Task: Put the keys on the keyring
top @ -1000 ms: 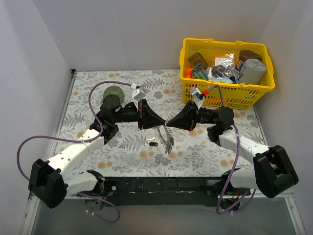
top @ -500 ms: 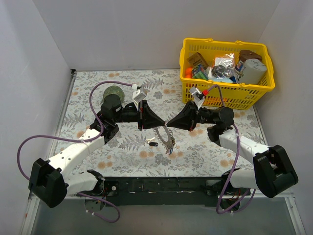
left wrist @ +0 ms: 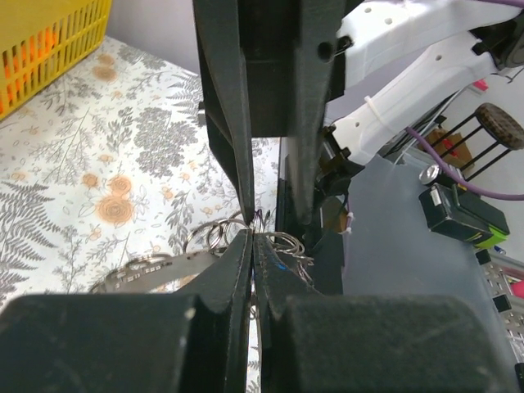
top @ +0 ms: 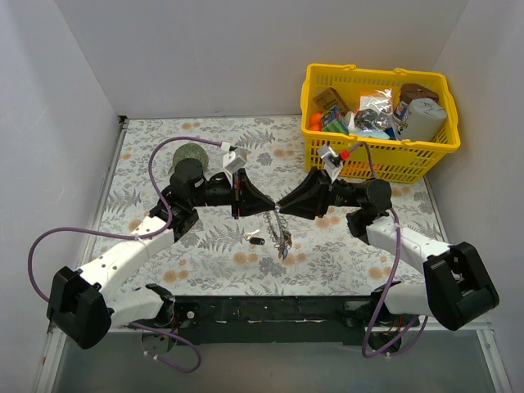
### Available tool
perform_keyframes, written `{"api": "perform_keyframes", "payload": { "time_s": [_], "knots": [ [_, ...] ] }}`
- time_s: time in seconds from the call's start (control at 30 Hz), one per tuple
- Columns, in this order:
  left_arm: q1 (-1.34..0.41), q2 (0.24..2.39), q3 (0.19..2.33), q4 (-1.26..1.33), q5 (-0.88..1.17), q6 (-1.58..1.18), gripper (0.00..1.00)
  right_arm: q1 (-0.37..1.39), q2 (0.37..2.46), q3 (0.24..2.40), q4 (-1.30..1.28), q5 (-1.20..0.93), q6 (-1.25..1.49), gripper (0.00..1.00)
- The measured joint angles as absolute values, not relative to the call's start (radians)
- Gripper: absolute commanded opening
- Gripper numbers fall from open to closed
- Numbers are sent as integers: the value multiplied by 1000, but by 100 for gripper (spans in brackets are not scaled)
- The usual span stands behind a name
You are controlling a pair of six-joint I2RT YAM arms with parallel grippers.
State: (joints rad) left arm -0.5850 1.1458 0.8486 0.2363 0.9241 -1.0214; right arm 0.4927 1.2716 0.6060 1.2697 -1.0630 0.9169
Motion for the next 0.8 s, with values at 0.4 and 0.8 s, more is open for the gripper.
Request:
{"api": "perform_keyframes", "payload": {
  "time_s": [0.4,0.8],
  "knots": [
    [-585,1098,844,146,846,-926,0,471,1123,579,1253,-1000,808,78],
    [-585,1036,834,132,806,-839,0,471,1080,579,1103,-986,698,74]
  ]
}}
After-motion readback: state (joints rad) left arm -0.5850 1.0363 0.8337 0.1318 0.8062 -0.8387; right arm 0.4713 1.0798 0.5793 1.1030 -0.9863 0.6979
